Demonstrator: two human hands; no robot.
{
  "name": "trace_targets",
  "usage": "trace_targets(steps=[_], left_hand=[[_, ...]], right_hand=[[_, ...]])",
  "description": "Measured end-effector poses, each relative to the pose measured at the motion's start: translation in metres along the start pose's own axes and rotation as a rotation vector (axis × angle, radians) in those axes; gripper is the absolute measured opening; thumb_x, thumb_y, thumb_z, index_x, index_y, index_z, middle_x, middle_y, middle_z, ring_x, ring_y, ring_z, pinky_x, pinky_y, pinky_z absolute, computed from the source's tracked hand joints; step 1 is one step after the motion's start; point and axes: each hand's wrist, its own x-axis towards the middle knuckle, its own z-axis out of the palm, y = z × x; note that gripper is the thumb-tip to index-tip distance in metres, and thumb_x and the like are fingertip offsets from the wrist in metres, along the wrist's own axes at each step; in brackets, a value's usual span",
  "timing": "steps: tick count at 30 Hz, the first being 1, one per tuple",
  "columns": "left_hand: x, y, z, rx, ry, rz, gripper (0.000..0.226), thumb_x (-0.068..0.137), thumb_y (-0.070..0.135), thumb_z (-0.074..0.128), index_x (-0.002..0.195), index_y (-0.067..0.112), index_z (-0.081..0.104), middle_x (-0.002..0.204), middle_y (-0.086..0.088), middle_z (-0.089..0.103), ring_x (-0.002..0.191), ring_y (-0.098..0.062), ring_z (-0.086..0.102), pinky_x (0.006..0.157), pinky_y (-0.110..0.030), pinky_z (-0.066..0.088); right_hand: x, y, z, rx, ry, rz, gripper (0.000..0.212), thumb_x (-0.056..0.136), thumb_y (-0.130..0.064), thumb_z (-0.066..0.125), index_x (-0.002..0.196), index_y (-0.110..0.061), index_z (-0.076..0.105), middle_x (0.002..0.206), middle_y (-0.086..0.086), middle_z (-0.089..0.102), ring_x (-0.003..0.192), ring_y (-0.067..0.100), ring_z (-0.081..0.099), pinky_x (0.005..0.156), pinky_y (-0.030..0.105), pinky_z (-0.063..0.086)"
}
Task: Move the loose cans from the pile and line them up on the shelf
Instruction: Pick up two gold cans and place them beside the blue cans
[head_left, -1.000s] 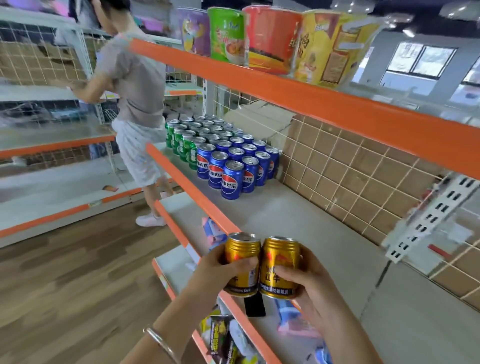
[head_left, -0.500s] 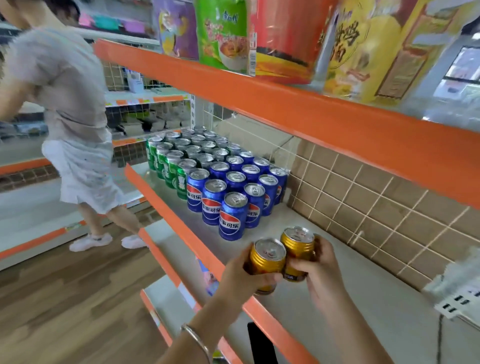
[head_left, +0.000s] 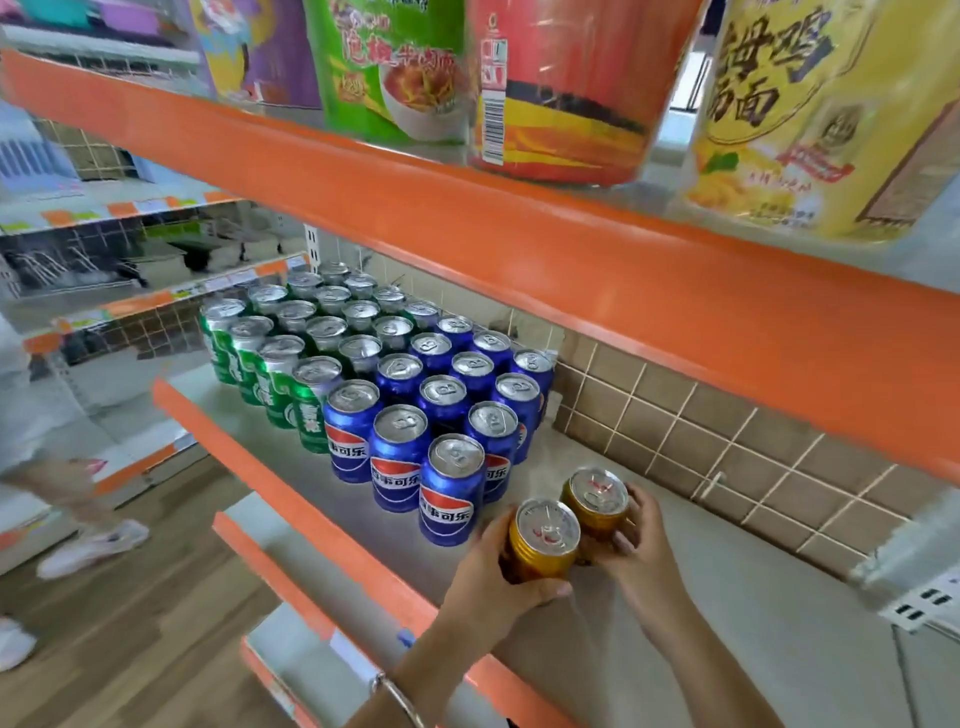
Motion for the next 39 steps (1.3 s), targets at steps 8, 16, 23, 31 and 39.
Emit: trace_targets(steps=[8, 16, 23, 31, 39], left_hand=[[0.012, 0.0, -0.005, 0.063, -0.002, 0.052, 0.075, 0.06, 0.032, 0.086, 0.113, 0.048, 0.036, 0.109, 0.035, 0.047, 0.105, 0.008, 0.047, 0.083, 0.0, 0.034], [0.025, -0.005, -0.005, 0.061, 0.004, 0.079, 0.073, 0.064, 0.032, 0.084, 0.125, 0.034, 0.045, 0.123, 0.017, 0.055, 0.116, -0.003, 0.049, 0.102, -0.022, 0.039], [0.029, -0.006, -0.005, -0.019, -0.084, 0.035, 0.082, 0.061, 0.038, 0.084, 0.131, 0.035, 0.04, 0.132, 0.014, 0.052, 0.124, -0.008, 0.046, 0.11, -0.033, 0.036], [0.028, -0.006, -0.007, 0.007, -0.049, 0.079, 0.076, 0.064, 0.029, 0.085, 0.129, 0.03, 0.045, 0.123, 0.013, 0.056, 0.116, -0.005, 0.051, 0.105, -0.025, 0.04], [0.03, -0.003, -0.006, 0.008, -0.039, 0.078, 0.073, 0.065, 0.033, 0.084, 0.126, 0.036, 0.045, 0.124, 0.015, 0.054, 0.115, -0.002, 0.048, 0.097, -0.017, 0.037]], right_hand=[[0.017, -0.002, 0.008, -0.121, 0.104, -0.012, 0.068, 0.073, 0.003, 0.075, 0.131, -0.021, 0.046, 0.123, -0.005, 0.058, 0.115, 0.01, 0.052, 0.08, 0.013, 0.042], [0.06, -0.006, 0.021, -0.126, 0.164, -0.028, 0.069, 0.068, 0.002, 0.079, 0.128, -0.02, 0.05, 0.113, -0.008, 0.061, 0.108, 0.012, 0.057, 0.088, 0.025, 0.045], [0.105, -0.011, 0.027, -0.113, 0.214, 0.032, 0.075, 0.07, 0.001, 0.077, 0.134, -0.019, 0.044, 0.132, 0.004, 0.057, 0.12, 0.021, 0.052, 0.107, 0.05, 0.039], [0.131, -0.005, 0.049, -0.193, 0.241, -0.003, 0.074, 0.072, -0.002, 0.077, 0.135, -0.016, 0.041, 0.133, 0.011, 0.054, 0.116, 0.02, 0.054, 0.105, 0.044, 0.042], [0.131, -0.004, 0.035, -0.308, 0.285, 0.114, 0.094, 0.072, -0.035, 0.08, 0.147, -0.023, 0.024, 0.149, 0.01, 0.035, 0.133, 0.03, 0.039, 0.108, 0.051, 0.037]])
